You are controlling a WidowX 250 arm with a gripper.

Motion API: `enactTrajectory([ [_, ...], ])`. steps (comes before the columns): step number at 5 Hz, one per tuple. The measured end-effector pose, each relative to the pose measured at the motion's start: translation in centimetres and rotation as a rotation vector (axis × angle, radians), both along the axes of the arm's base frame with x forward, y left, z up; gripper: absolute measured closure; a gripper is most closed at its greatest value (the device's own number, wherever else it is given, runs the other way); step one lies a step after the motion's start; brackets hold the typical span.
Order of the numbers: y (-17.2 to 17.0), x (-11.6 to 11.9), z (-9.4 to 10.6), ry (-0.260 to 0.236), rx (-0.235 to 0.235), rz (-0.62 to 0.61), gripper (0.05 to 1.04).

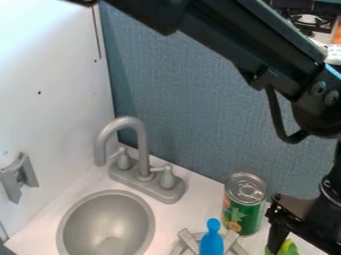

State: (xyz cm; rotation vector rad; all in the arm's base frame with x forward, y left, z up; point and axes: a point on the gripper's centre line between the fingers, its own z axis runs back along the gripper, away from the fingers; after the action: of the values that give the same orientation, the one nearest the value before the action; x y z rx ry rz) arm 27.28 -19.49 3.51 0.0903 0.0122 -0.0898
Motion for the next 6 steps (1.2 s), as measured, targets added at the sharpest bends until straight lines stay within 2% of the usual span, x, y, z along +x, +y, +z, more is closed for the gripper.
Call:
enactTrajectory([
  [1, 0.2, -0.3, -1.3, 0.032, 0.023, 0.005, 0.083],
  [2, -2.3, 0.5, -2.0, -0.014, 0.03, -0.009, 0.083],
  [3, -5.4, 0.5, -2.6, -0.043, -0.019, -0.052, 0.083],
  [4, -6.4, 0.5, -3.5, -0.012, -0.061, -0.063, 0.083],
  [5, -7.2, 0.5, -5.1, 0.026, -0.074, -0.074, 0.083],
  [6, -7.5, 0.6, -7.1, 0.079, -0.044, -0.079, 0.083],
])
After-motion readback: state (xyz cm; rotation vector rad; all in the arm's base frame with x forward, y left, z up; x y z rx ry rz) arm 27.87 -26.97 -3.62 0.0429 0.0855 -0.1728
